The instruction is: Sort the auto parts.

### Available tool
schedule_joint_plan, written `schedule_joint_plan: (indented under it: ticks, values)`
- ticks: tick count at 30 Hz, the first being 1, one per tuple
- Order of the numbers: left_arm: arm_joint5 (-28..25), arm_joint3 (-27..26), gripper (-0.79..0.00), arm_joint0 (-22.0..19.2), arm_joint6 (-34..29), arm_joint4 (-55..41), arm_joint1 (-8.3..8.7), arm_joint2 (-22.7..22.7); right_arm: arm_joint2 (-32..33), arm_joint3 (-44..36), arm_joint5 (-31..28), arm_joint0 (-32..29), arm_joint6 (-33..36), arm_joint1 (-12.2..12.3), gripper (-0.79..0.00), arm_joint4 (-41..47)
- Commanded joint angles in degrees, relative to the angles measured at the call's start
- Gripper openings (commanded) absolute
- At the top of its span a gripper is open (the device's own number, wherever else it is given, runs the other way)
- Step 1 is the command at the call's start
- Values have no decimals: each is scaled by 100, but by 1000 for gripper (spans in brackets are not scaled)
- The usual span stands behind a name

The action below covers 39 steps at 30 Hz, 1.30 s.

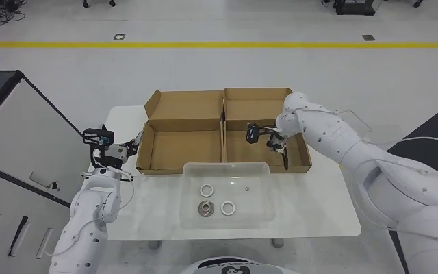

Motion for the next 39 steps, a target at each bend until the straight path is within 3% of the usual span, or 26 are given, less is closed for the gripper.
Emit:
schedule_joint_plan:
  ticks: [1,3,7,8,9,11,20,21,22,25,32,39]
  values:
    - [0,0,0,0,0,0,0,0,0,74,-21,-12,-21,-37,-785,-29]
    - [0,0,0,0,0,0,0,0,0,128,-38,-23,-38,-71,-779,-65]
    - [0,0,0,0,0,0,0,0,0,233,-92,-15,-92,-128,-502,-116]
    - [0,0,0,0,0,0,0,0,0,249,-100,-8,-100,-140,-403,-119]
    - [0,0,0,0,0,0,0,0,0,267,-106,-4,-106,-151,-237,-121]
    - [0,0,0,0,0,0,0,0,0,309,-121,5,-121,-170,-142,-123]
    - [0,0,0,0,0,0,0,0,77,375,-227,170,-227,-167,-132,29]
    - [0,0,0,0,0,0,0,0,120,354,-245,210,-247,-150,-95,60]
    - [0,0,0,0,0,0,0,0,157,332,-250,239,-252,-129,0,73]
    - [0,0,0,0,0,0,0,0,303,183,-290,324,-295,-33,0,123]
    - [0,0,0,0,0,0,0,0,634,-600,-266,369,-266,345,0,241]
    - [0,0,0,0,0,0,0,0,956,-2002,50,280,49,906,0,473]
